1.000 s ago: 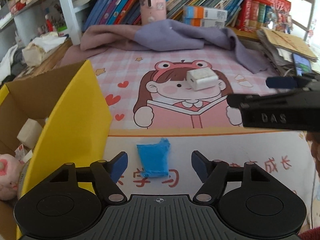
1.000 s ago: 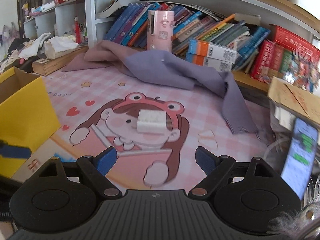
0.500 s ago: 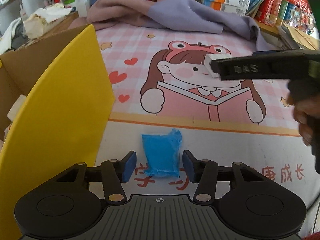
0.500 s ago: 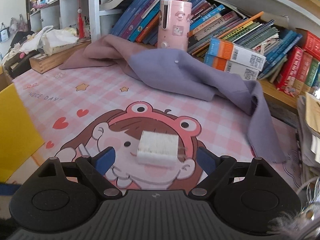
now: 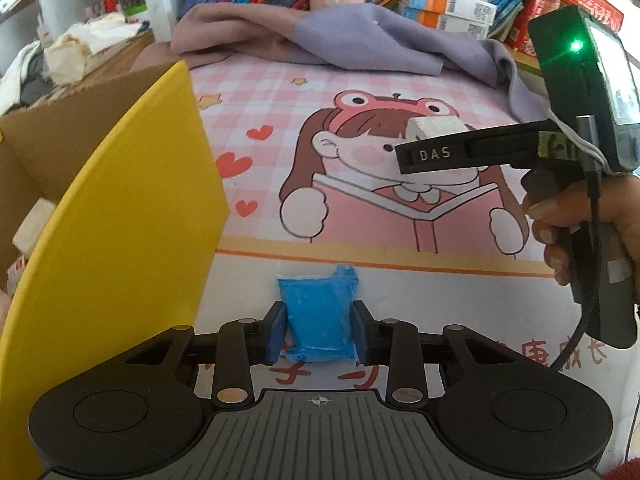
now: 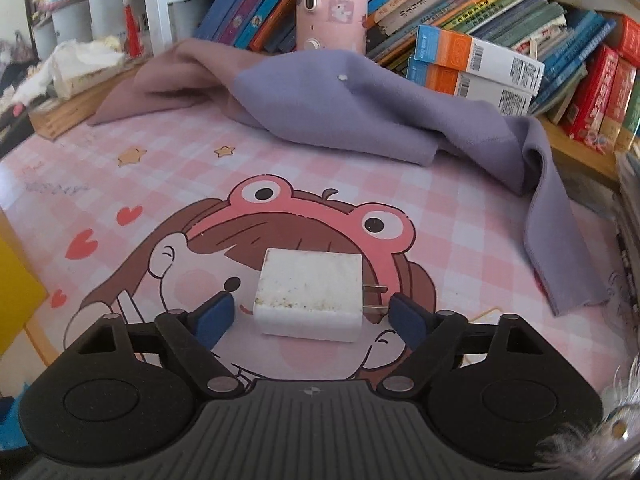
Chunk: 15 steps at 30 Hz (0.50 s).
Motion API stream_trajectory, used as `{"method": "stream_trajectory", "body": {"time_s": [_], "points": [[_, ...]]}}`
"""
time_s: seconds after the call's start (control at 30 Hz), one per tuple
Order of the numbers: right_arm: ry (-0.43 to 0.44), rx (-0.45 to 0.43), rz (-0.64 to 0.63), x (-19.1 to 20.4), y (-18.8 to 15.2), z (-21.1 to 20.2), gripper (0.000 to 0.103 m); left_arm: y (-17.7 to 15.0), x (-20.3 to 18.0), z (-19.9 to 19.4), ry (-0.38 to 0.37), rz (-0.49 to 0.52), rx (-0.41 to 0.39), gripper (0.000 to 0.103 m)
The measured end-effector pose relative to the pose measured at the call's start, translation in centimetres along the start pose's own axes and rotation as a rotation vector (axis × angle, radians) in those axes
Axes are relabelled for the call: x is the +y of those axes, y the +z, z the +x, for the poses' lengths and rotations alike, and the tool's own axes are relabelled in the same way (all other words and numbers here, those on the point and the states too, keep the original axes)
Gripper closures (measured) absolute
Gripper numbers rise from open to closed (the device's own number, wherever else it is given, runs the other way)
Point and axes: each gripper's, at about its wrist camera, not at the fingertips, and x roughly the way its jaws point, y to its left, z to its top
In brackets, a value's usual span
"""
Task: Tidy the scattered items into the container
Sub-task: 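Close the left tool on the blue bag while the right grasps the white plug, then lift and carry the blue bag and white plug in both tools toward the box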
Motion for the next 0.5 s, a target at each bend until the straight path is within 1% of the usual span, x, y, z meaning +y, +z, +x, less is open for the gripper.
{"method": "stream_trajectory", "body": {"time_s": [0.03, 0.17, 0.23, 0.3, 0.5], "points": [[-0.001, -0.006, -0.004, 0.0, 0.0, -0.1, 0.039, 0.1, -0.1, -0.1, -0.003, 0.007, -0.008, 0.071], [0.013, 0.003, -0.01, -0.1, 0.1, -0.4, 0.039, 0.3, -0.3, -0.7, -0.011, 0.021, -0.037, 0.071], [0.021, 0.004, -0.011, -0.1, 0.0, -1.0, 0.039, 0.2, -0.3, -1.0, -0.014, 0.007, -0.05, 0.071], [0.027, -0.005, -0.021, -0.1, -0.2, -2.0, 0.04, 0.1, -0.1, -1.6, -0.026, -0.015, -0.064, 0.071], [0.042, -0.023, -0.041, -0.1, -1.6, -5.9, 0.04, -0.1, -0.2, -3.5, -0.043, -0.018, -0.117, 0.072]]}}
